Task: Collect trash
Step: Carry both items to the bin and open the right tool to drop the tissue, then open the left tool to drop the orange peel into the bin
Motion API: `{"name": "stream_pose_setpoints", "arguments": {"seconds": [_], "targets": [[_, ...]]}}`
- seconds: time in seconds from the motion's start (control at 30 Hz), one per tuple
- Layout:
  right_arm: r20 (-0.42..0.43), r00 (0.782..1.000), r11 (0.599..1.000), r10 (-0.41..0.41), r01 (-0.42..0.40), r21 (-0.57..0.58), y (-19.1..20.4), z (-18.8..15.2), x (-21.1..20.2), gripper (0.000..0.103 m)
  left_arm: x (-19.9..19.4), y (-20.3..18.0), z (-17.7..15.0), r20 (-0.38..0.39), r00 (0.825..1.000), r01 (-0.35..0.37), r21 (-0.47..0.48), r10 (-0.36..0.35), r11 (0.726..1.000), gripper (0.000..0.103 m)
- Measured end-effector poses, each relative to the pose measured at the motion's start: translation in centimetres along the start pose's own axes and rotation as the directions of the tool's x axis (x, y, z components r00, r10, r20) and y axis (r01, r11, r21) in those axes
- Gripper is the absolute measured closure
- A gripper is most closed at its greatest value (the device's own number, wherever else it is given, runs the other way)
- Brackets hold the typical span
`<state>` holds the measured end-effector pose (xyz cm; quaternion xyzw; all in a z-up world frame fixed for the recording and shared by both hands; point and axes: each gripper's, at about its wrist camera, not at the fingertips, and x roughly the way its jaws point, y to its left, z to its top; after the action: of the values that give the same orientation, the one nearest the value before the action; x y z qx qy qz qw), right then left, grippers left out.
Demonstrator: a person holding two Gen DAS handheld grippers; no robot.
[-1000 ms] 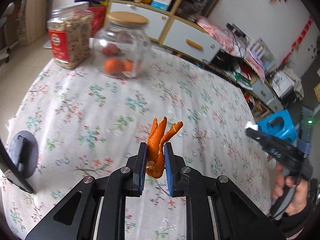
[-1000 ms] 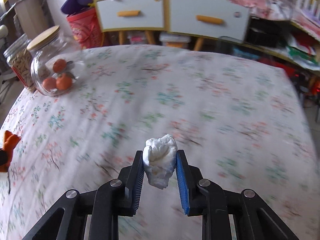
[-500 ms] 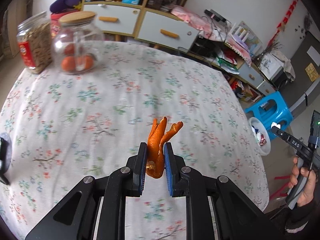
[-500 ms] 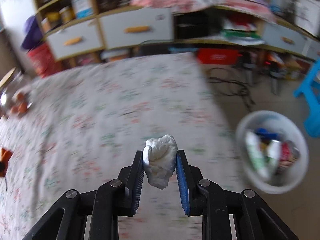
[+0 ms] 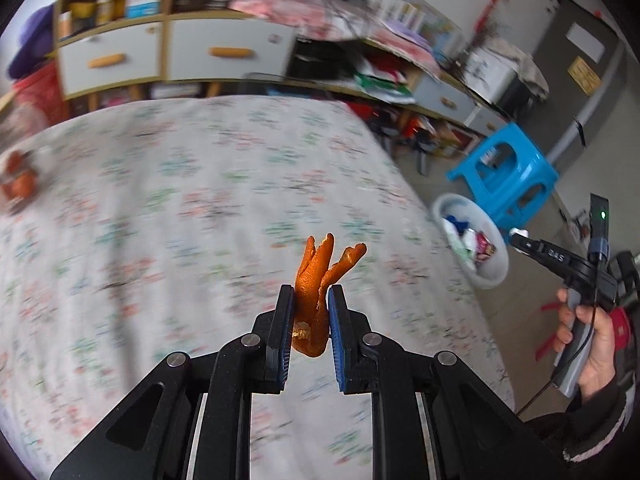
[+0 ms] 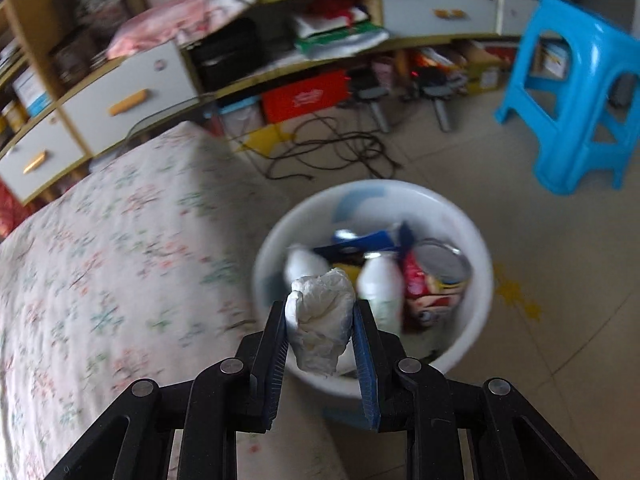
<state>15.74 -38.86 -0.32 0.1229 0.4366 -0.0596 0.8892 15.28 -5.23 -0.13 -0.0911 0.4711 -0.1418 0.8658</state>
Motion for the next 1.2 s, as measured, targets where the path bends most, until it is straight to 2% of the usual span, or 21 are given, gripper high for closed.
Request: {"name": "stream_pose_setpoints", "arguments": {"seconds": [0.03,0.07,0.1,0.17,0.53,0.8,0.9,0.97,1.03,1.1,1.2], "targets": [[-0.003,1.0,1.0,-0.002,0.002,0.015,-0.6,0.1,0.3,0.072,0.8,-1.1,0.3,-0.009,1.0,0.008,0.014,-0.008,1.0,0.085],[-0.007,1.0,1.0,0.0,0.0,0.025,-1.0,0.3,0.5,0.065,1.6,-2.2,0.6,-0.019,1.0,0.016,0.029,-0.016,0.999,0.085],[-0.012,1.0,0.999,-0.003,0.004,0.047,-1.7,0.4,0.7,0.049,2.4,-3.4,1.0,-0.028,0.999,0.026,0.048,-0.024,0.999,0.085],[-0.01,1.0,0.996,-0.008,0.009,0.094,-3.2,0.6,0.9,0.037,3.7,-5.4,1.5,-0.039,0.999,0.04,0.078,-0.037,0.996,0.085],[-0.052,0.998,0.978,-0.02,0.031,0.204,-8.3,0.5,0.1,0.033,11.6,-15.3,4.3,-0.118,0.986,0.139,0.19,-0.118,0.972,0.085],[-0.052,0.998,0.978,-0.044,0.054,0.202,-10.0,0.1,-0.6,0.032,14.7,-21.0,6.1,-0.098,0.984,0.167,0.264,-0.146,0.95,0.085],[-0.048,0.998,0.977,-0.049,0.058,0.207,-10.4,0.2,-0.7,0.03,15.2,-22.0,6.8,-0.084,0.98,0.196,0.276,-0.18,0.941,0.083],[-0.049,0.998,0.974,-0.048,0.058,0.218,-10.7,0.2,-0.6,0.029,15.9,-22.5,7.0,-0.107,0.978,0.201,0.28,-0.178,0.939,0.071],[-0.045,0.998,0.971,-0.047,0.056,0.231,-10.8,0.1,-0.8,0.027,16.3,-22.3,7.0,-0.138,0.981,0.171,0.259,-0.139,0.951,0.018],[-0.04,0.998,0.968,-0.044,0.052,0.245,-10.8,0.1,-1.0,0.025,15.8,-21.7,6.7,-0.127,0.986,0.138,0.246,-0.109,0.959,0.009],[-0.033,0.998,0.968,-0.044,0.051,0.245,-10.5,0.1,-1.2,0.024,15.0,-20.4,5.9,-0.135,0.989,0.086,0.252,-0.053,0.964,0.009]]}}
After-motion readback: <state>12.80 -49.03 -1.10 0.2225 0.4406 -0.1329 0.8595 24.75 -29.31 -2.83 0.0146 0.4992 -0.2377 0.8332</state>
